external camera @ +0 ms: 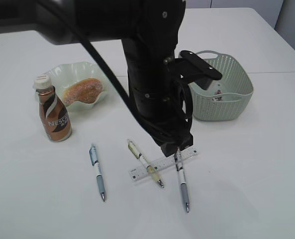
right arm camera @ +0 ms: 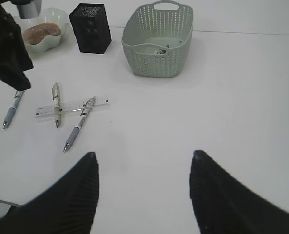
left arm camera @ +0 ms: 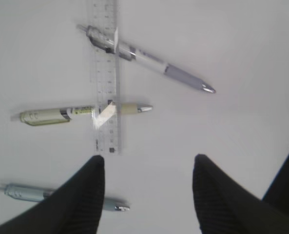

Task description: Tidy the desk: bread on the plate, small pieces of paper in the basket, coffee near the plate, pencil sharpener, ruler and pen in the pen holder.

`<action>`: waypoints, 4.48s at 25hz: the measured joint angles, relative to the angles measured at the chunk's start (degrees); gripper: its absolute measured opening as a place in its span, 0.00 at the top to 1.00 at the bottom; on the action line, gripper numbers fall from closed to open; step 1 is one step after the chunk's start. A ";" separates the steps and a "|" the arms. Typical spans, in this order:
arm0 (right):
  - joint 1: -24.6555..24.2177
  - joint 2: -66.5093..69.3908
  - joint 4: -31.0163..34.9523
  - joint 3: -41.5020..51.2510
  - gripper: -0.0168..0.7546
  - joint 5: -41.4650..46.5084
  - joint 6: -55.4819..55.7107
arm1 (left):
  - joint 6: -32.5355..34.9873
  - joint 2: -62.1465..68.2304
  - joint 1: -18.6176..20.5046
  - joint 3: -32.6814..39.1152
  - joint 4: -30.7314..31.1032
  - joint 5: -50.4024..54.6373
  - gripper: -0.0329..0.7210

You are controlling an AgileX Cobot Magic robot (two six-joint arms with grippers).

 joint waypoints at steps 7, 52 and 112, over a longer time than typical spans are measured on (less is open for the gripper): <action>0.00 0.00 0.58 0.00 0.38 0.22 0.00 | -0.45 10.13 3.16 -10.92 -1.42 1.27 0.39; 0.00 0.00 1.21 0.00 0.38 3.38 0.00 | 3.60 22.87 9.06 -14.82 -7.30 -2.39 0.38; 0.00 0.00 -2.63 0.00 0.38 3.38 0.00 | 4.76 25.27 9.09 -15.72 -7.76 -1.15 0.65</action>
